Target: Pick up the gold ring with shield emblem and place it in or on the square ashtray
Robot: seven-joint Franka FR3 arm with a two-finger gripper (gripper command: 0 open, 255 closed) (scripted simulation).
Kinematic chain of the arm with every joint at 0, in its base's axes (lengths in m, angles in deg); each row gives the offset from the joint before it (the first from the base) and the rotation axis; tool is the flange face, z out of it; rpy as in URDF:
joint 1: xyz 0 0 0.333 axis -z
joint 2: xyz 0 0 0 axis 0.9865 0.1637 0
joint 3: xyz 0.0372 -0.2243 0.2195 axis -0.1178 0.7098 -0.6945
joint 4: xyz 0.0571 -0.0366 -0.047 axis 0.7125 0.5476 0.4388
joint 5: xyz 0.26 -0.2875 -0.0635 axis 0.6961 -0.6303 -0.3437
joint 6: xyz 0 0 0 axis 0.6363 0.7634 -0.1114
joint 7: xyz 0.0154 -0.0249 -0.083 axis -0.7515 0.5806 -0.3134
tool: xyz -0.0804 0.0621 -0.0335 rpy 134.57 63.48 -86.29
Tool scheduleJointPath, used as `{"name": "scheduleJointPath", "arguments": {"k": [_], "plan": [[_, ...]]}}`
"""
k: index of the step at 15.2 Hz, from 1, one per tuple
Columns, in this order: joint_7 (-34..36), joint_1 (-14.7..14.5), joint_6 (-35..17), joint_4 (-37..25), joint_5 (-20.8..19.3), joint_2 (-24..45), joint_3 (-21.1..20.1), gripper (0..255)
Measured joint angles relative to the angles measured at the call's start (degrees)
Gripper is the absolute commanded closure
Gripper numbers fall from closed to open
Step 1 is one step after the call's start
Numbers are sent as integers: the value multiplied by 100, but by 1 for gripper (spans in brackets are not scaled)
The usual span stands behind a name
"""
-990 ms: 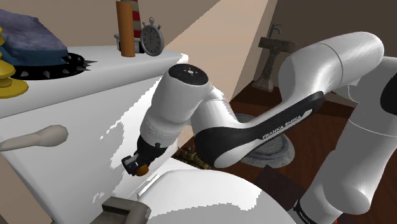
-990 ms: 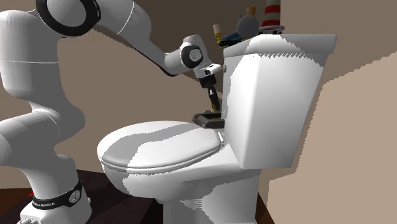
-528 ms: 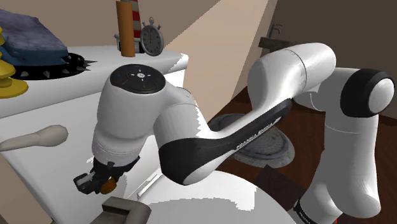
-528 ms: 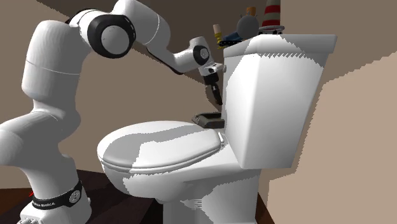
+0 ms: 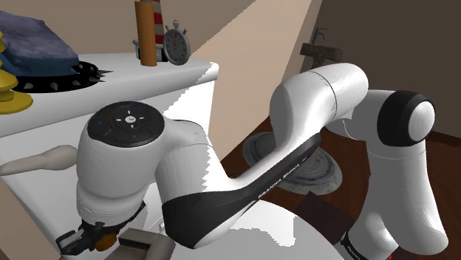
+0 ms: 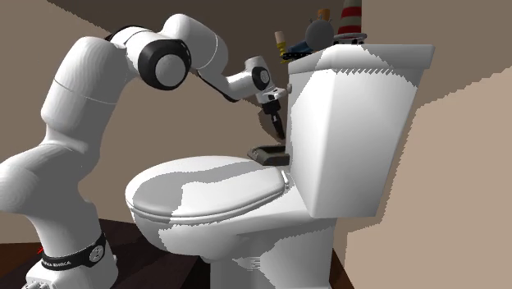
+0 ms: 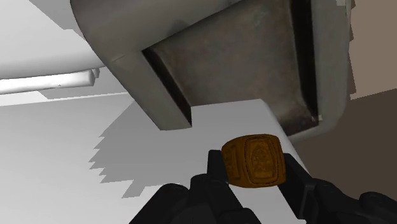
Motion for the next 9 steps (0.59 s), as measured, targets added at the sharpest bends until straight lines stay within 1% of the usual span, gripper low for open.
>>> {"name": "scheduleJointPath", "arguments": {"k": [7, 9], "plan": [[247, -32, -387, 271, -242, 180, 142, 255], [280, -42, -430, 295, -278, 211, 164, 255]]}}
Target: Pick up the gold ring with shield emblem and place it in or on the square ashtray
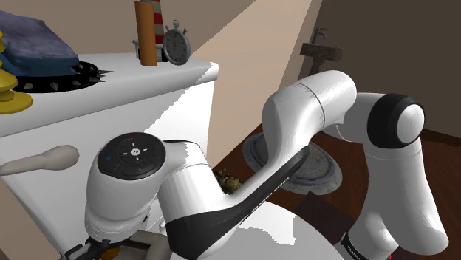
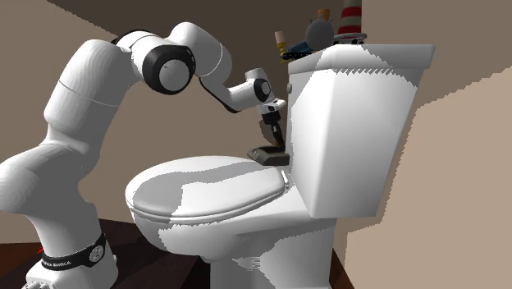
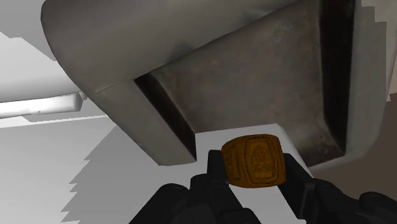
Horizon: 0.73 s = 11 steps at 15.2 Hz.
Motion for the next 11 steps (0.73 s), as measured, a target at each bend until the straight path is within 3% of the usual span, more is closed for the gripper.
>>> {"name": "scheduleJointPath", "arguments": {"k": [6, 7, 11], "plan": [[9, -8, -9, -2, -15, 22, 7, 255], [15, -1, -20, 13, -16, 15, 7, 0], [28, 18, -31, 40, -27, 18, 28, 0]]}}
